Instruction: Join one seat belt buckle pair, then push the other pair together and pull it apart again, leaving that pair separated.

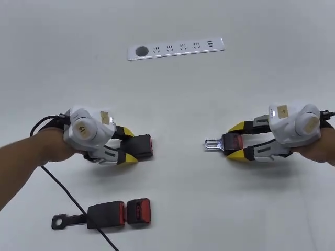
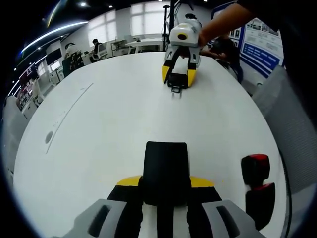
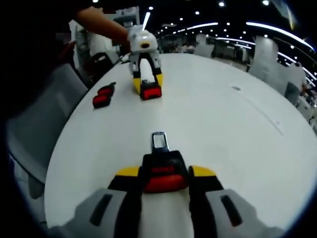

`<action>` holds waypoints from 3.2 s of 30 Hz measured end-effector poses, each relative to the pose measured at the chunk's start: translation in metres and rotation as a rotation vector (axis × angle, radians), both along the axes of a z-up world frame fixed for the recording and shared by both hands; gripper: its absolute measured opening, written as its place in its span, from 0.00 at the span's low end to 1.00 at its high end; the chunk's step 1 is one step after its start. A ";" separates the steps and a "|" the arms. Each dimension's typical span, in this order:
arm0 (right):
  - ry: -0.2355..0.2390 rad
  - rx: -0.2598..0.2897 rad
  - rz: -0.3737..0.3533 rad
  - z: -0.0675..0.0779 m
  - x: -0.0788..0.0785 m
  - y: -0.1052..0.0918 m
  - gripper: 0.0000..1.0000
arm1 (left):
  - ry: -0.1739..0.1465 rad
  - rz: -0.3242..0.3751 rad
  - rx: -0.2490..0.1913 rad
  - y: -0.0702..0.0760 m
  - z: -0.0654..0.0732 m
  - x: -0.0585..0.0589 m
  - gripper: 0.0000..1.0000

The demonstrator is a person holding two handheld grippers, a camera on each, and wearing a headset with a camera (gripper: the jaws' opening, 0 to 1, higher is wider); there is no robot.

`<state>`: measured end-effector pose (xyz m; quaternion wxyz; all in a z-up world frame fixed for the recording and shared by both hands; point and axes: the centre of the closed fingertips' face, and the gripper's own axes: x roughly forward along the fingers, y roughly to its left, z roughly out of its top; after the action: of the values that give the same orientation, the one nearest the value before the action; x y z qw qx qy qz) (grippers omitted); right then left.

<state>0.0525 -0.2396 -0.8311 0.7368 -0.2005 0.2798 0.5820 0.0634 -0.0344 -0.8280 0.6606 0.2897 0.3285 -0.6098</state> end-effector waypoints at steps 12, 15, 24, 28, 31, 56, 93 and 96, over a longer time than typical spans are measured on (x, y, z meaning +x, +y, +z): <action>-0.008 0.039 -0.013 0.001 0.002 0.001 0.37 | 0.008 -0.021 -0.007 0.001 -0.001 0.003 0.35; -0.006 0.050 -0.017 0.001 0.002 0.001 0.37 | 0.012 -0.017 -0.013 0.001 -0.002 0.004 0.35; -0.004 0.070 -0.019 0.001 0.003 0.008 0.37 | 0.011 -0.024 -0.003 0.000 -0.002 0.006 0.35; 0.003 0.075 -0.006 0.001 0.003 0.016 0.37 | 0.011 -0.023 0.000 -0.001 -0.003 0.006 0.35; 0.000 0.088 -0.011 0.001 0.006 0.023 0.37 | 0.011 -0.024 0.002 -0.001 -0.003 0.006 0.35; 0.017 0.189 -0.008 -0.001 0.017 0.106 0.37 | 0.007 -0.035 0.002 -0.001 -0.005 0.005 0.35; 0.035 0.147 0.021 -0.006 0.018 0.163 0.36 | -0.008 -0.098 0.029 0.001 -0.011 0.004 0.34; 0.032 0.130 0.019 -0.006 0.017 0.164 0.36 | -0.010 -0.101 0.035 0.001 -0.011 0.004 0.34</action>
<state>0.0700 -0.0757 -0.8374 0.7382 -0.1453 0.2512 0.6089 0.0671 -0.0335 -0.8391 0.6253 0.3204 0.3206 -0.6352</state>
